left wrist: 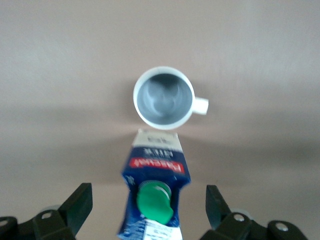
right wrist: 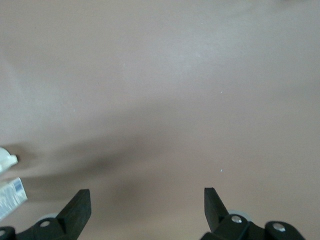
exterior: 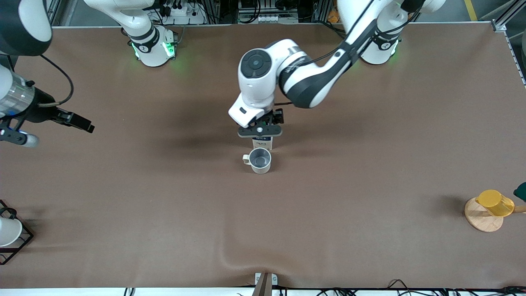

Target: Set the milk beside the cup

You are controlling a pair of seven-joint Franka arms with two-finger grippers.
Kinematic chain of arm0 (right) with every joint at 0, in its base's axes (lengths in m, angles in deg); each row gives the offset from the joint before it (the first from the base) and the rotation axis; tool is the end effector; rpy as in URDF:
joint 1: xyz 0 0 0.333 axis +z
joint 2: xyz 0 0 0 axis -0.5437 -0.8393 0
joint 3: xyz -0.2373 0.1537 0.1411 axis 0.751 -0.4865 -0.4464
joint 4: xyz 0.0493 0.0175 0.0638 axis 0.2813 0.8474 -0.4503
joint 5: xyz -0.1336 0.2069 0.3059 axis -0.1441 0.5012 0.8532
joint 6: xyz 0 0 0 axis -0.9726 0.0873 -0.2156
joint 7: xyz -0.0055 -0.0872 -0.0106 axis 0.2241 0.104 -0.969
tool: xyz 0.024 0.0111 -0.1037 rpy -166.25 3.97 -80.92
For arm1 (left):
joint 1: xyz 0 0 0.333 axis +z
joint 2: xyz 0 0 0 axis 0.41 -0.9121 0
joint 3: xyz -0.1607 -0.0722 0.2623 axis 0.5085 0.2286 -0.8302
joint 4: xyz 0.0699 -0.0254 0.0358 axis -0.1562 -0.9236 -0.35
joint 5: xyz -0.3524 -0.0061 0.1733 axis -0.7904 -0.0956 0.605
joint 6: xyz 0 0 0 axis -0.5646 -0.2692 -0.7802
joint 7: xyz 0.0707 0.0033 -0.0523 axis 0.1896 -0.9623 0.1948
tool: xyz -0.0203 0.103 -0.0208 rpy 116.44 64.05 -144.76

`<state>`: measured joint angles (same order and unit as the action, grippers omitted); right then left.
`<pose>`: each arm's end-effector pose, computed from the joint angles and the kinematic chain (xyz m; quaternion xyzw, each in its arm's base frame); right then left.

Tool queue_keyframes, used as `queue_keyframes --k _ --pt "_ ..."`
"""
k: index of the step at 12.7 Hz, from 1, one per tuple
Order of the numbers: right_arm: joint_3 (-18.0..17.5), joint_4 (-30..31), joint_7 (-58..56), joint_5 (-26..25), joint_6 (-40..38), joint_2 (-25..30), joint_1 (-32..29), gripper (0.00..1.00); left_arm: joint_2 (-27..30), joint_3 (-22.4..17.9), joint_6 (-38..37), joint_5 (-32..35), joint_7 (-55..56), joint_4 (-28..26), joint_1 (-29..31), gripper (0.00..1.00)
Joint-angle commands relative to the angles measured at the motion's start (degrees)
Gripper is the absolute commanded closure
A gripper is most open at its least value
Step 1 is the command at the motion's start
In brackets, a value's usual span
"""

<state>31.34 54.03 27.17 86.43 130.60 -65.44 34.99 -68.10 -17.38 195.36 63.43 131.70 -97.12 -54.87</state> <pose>0.5647 0.0133 0.5550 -0.9921 0.1179 0.0410 0.0144 0.4990 -0.5214 0.4127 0.9993 0.0306 0.0003 0.0205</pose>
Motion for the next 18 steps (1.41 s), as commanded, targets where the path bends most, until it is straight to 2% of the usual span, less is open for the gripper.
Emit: queue_keyframes --k 1,3,5,9,13,16,18 --pt "0.0 0.1 -6.5 -1.6 -1.8 1.8 0.3 0.00 7.9 0.0 -2.0 1.1 0.9 -1.4 5.6 0.00" --pt "0.0 -0.2 -7.3 -1.6 -2.4 1.9 0.2 0.00 12.9 0.1 -6.7 1.0 -3.2 -1.4 11.6 0.00" --pt "0.1 -0.3 -10.1 -1.6 -2.5 1.8 0.0 0.00 17.2 0.2 -12.4 0.9 -14.5 -1.5 19.1 0.00" --pt "0.2 -0.4 -10.6 -1.6 -3.0 1.9 -0.1 0.00 20.8 0.4 -18.3 0.2 -30.9 -1.7 33.5 0.00" --pt "0.2 -0.5 -10.8 -1.6 -3.1 1.9 0.0 0.00 23.8 0.1 -22.0 -0.3 -34.2 -1.8 39.3 0.00" --pt "0.1 -0.5 -10.7 -1.6 -3.3 1.9 0.1 0.00 26.8 0.3 -23.8 -1.3 -34.2 -3.1 41.5 0.00" --pt "0.1 -0.5 -10.8 -1.6 -3.3 1.9 0.0 0.00 28.1 -1.0 -23.2 -4.4 -34.5 -3.1 41.8 0.00"
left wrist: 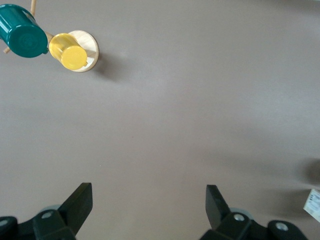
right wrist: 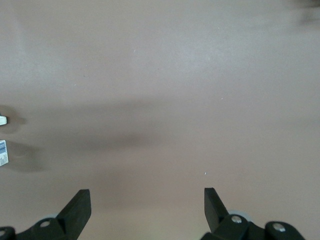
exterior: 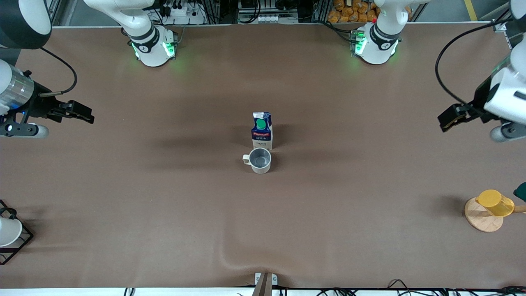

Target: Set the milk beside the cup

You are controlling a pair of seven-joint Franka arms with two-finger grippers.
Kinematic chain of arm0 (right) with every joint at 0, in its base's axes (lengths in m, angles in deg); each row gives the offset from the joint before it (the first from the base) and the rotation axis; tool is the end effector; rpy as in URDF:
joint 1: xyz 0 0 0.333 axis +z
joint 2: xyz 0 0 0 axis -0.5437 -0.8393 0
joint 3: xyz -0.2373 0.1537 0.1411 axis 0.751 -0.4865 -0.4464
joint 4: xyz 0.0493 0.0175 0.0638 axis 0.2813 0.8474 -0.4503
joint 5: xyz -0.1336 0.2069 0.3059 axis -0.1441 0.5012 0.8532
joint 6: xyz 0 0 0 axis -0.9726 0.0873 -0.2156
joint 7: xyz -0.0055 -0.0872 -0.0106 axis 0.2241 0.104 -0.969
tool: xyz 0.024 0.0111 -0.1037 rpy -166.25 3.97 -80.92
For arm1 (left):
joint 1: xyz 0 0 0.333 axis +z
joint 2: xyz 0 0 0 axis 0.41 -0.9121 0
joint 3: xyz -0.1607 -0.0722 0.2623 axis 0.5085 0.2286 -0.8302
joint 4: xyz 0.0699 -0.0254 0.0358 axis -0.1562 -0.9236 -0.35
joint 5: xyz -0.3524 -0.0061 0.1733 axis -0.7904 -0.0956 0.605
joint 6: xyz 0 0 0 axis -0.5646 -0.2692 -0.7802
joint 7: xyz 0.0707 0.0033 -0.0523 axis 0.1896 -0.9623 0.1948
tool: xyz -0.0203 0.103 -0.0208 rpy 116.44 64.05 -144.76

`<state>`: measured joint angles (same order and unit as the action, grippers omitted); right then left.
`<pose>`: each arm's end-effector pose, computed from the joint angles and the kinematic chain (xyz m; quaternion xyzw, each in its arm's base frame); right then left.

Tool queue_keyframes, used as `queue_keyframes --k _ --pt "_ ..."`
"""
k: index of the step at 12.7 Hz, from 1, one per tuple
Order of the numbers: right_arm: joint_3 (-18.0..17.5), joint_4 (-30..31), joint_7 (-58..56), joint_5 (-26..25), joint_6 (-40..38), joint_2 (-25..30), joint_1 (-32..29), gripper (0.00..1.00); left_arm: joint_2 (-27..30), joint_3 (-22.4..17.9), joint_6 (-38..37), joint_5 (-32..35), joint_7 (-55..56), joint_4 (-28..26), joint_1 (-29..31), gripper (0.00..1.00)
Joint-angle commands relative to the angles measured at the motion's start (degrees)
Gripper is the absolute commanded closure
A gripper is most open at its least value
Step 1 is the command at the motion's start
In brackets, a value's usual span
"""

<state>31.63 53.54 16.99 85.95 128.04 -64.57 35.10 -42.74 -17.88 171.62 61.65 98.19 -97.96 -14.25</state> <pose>0.5570 0.0106 0.5640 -0.9982 0.0300 0.0498 0.0136 0.5864 -0.0756 0.6501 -0.9931 -0.1046 -0.0230 0.0481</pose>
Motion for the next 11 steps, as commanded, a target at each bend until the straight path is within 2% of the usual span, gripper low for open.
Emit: queue_keyframes --k 1,3,4,7,10,11 --pt "-0.2 0.0 -0.6 -1.1 -0.8 1.0 -0.1 0.00 3.0 -3.7 1.0 -2.9 -1.6 -2.7 -0.5 0.00" --pt "-0.2 0.0 -0.6 -1.1 -0.8 1.0 -0.1 0.00 4.6 -12.8 1.0 -4.5 -4.5 -4.7 -6.8 0.00" --pt "-0.2 0.0 -0.5 -1.1 -0.7 1.2 -0.1 0.00 5.3 -13.9 1.0 -6.5 -7.2 -5.9 -6.6 0.00" --pt "-0.2 -0.5 -0.3 -1.0 -0.2 1.6 -0.1 0.00 6.1 -14.2 0.8 -7.0 -7.8 -7.0 -7.0 0.00" --pt "-0.2 -0.9 -0.3 -1.0 0.0 1.5 -0.1 0.00 12.5 -13.8 3.7 -7.3 -7.8 -15.8 -7.0 0.00" --pt "-0.2 -0.9 -0.3 -1.0 0.0 1.5 -0.1 0.00 13.2 -13.7 3.9 -7.3 -7.9 -16.8 -7.0 0.00"
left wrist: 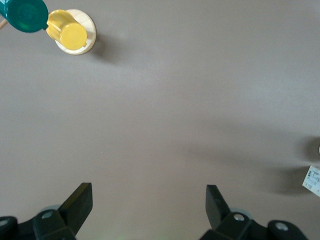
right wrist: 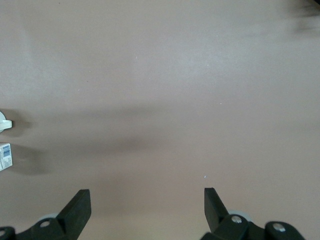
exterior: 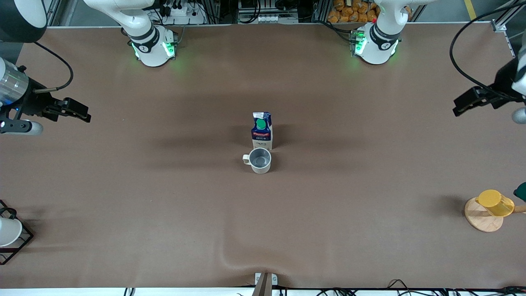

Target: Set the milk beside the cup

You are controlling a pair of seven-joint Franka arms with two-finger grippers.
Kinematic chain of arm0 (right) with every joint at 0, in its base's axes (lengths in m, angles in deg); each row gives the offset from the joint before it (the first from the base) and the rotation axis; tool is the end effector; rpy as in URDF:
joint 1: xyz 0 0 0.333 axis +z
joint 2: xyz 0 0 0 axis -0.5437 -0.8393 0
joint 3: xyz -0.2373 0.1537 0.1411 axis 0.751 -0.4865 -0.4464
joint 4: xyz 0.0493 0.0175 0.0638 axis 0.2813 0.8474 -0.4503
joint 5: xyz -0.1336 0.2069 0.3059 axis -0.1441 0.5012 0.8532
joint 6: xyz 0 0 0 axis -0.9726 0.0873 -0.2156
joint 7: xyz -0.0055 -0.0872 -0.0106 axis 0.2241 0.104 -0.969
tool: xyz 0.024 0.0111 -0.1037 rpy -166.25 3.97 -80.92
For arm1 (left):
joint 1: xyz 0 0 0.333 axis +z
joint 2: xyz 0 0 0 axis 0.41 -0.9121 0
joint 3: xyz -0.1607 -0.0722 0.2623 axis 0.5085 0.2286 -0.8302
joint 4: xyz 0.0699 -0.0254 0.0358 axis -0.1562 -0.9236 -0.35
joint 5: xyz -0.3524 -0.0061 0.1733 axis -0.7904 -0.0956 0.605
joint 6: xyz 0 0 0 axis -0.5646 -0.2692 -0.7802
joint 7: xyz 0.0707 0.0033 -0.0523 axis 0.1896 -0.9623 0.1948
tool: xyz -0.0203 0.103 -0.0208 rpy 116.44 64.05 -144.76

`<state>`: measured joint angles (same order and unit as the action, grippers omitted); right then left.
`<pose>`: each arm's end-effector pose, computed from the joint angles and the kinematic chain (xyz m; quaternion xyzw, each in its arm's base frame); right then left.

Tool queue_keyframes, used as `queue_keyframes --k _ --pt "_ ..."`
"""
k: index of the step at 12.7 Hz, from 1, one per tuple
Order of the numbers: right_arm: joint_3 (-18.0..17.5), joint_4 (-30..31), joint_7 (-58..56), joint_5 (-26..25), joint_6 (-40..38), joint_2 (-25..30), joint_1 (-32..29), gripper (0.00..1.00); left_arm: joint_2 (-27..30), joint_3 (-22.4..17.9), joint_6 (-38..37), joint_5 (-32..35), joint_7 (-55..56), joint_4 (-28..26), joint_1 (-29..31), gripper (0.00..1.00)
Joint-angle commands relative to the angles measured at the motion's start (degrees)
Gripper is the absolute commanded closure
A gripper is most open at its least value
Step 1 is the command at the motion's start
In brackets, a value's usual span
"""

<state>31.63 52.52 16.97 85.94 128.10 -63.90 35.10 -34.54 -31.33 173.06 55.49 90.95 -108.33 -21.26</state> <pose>0.5556 0.0105 0.5790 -0.9989 0.0296 0.0346 0.0143 0.5510 -0.0380 0.6445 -0.9956 -0.0895 -0.0017 0.0261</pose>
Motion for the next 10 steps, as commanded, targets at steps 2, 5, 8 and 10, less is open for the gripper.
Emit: queue_keyframes --k 2,5,8,10 --pt "-0.1 0.1 -0.3 -1.0 -0.1 0.9 -0.2 0.00 4.6 -0.3 2.7 -1.2 -1.4 -6.1 0.0 0.00" --pt "-0.1 -0.4 -0.3 -0.9 0.0 0.9 -0.2 0.00 4.8 -0.4 2.4 -4.1 -2.1 -6.0 0.0 0.00" --pt "-0.1 -1.2 -0.4 -0.9 -0.4 0.8 -0.2 0.00 4.5 -0.6 2.4 -3.8 -2.7 -5.7 -0.1 0.00" --pt "0.0 -1.2 -0.4 -0.9 -0.3 0.7 -0.2 0.00 4.2 -0.7 2.4 -3.3 -2.5 -5.1 -1.2 0.00"
